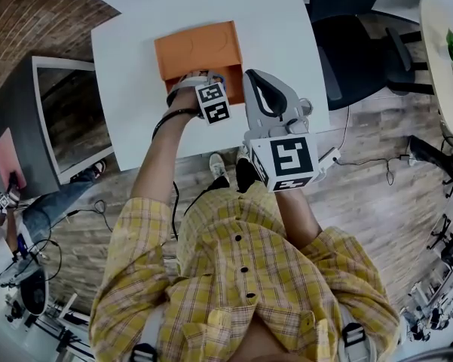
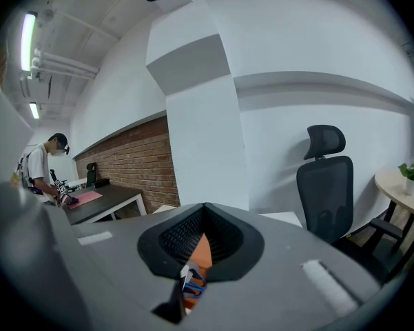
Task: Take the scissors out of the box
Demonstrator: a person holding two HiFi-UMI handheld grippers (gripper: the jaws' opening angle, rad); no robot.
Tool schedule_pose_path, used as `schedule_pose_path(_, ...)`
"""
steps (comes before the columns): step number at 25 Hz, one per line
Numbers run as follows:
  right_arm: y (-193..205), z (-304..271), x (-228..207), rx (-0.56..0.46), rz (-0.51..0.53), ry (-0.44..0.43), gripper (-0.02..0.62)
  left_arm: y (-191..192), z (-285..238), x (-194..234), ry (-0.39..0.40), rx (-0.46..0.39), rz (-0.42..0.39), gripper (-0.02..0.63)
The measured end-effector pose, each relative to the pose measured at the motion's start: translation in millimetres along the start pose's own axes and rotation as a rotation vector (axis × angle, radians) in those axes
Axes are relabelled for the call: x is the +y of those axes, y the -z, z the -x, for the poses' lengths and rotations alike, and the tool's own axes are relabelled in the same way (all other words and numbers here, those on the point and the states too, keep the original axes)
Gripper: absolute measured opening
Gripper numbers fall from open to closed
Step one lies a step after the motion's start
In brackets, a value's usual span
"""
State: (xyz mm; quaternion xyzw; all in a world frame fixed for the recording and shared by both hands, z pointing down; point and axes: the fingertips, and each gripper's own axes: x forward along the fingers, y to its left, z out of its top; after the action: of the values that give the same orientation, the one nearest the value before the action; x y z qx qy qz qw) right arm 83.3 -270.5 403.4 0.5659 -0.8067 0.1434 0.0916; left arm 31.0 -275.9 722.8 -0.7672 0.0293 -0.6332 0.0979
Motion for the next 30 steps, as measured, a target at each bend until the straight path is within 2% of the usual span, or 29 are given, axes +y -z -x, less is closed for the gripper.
schedule_pose_path(4,-2,2,-5,-0.001,0.0,0.0,0.006,-4,1,-1,0.029,-0.003,0.024,0.161)
schedule_pose_path(9,-3,3,-8,-0.002,-0.016,-0.004,0.006,-7,0,-10,0.053,-0.005,0.015,0.087)
schedule_pose_path(13,-4,1,-6,-0.007,-0.019,-0.012,0.006,-5,-1,-8,0.042,-0.004,0.024,0.086)
schedule_pose_path(18,-3,2,-5,-0.002,-0.02,-0.015,0.006,-6,1,-8,0.007,-0.039,0.078,0.084)
schedule_pose_path(26,-5,8,4,-0.01,-0.01,-0.011,0.006,-6,24,-6,-0.081,-0.09,0.119,0.084)
schedule_pose_path(30,-9,12,9,-0.022,-0.005,-0.014,0.006,-6,50,1,-0.136,-0.142,0.185,0.084)
